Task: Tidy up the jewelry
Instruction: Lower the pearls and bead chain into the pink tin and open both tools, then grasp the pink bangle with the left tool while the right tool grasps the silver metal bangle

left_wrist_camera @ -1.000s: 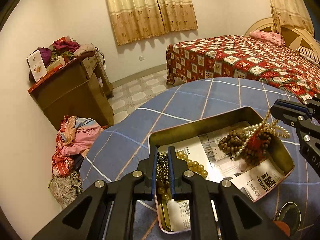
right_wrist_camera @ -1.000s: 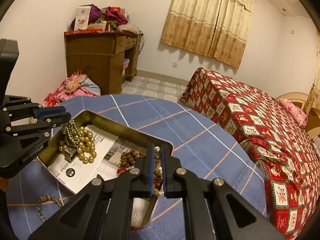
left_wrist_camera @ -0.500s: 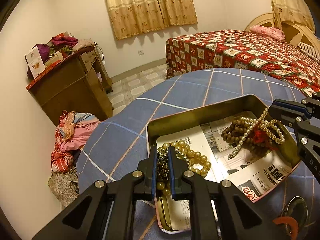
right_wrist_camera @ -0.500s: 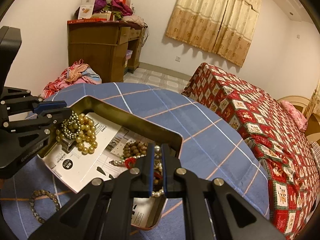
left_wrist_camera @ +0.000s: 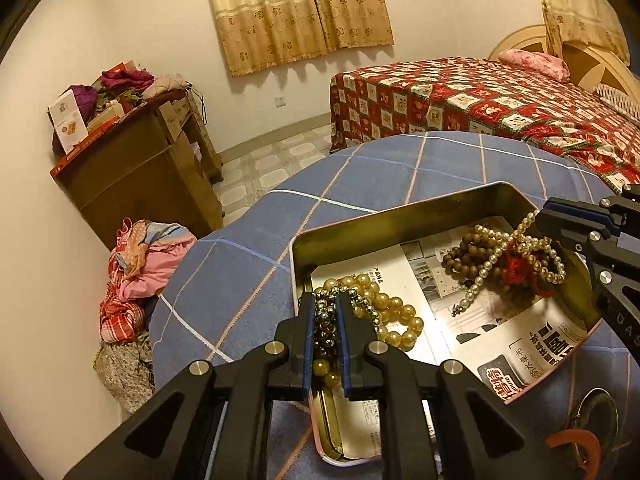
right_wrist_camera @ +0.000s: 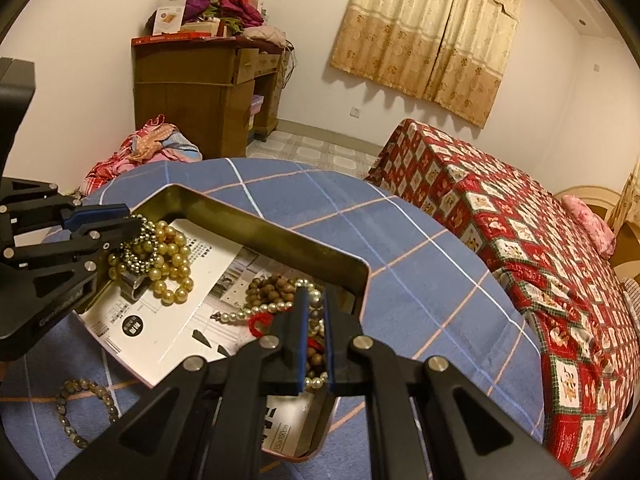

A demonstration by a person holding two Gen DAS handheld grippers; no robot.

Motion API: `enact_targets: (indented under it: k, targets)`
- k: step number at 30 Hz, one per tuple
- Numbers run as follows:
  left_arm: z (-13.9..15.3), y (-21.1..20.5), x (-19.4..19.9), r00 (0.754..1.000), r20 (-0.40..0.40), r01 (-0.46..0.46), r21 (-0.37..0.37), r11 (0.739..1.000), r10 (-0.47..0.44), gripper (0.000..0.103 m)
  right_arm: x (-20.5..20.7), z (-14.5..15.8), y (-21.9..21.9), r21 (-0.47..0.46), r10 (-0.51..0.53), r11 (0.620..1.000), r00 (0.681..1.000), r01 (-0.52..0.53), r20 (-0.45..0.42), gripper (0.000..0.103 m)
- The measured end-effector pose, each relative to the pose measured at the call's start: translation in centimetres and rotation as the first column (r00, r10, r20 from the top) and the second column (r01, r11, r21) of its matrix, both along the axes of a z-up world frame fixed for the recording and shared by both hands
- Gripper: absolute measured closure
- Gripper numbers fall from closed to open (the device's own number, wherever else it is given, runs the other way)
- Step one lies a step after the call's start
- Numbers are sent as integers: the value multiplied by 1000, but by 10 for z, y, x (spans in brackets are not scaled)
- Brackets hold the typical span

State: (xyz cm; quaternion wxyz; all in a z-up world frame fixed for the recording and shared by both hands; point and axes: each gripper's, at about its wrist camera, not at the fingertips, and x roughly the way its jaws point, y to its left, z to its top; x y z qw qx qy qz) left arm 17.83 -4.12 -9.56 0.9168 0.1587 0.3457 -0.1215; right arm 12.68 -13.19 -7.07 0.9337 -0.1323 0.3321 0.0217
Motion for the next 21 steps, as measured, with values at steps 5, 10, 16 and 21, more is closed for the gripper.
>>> enact_targets:
  k: [5, 10, 16, 21]
  targets:
    - [3, -2, -5, 1000, 10, -21, 42, 999, 20, 51, -1, -3, -6, 20, -12, 1000, 1000, 12, -12, 54]
    - [9, 6, -16, 998, 54, -44, 23, 999, 43, 27, -11, 0, -12, 43, -41, 998, 999, 41, -3, 50]
    - [9, 19, -33, 995, 48, -87, 13, 996, 86, 27, -27, 4, -20, 62, -62, 996, 998, 62, 0, 45]
    - [5, 26, -67, 996, 53, -75, 13, 997, 74, 27, -53, 1, -26, 69, -61, 996, 998, 61, -14, 41]
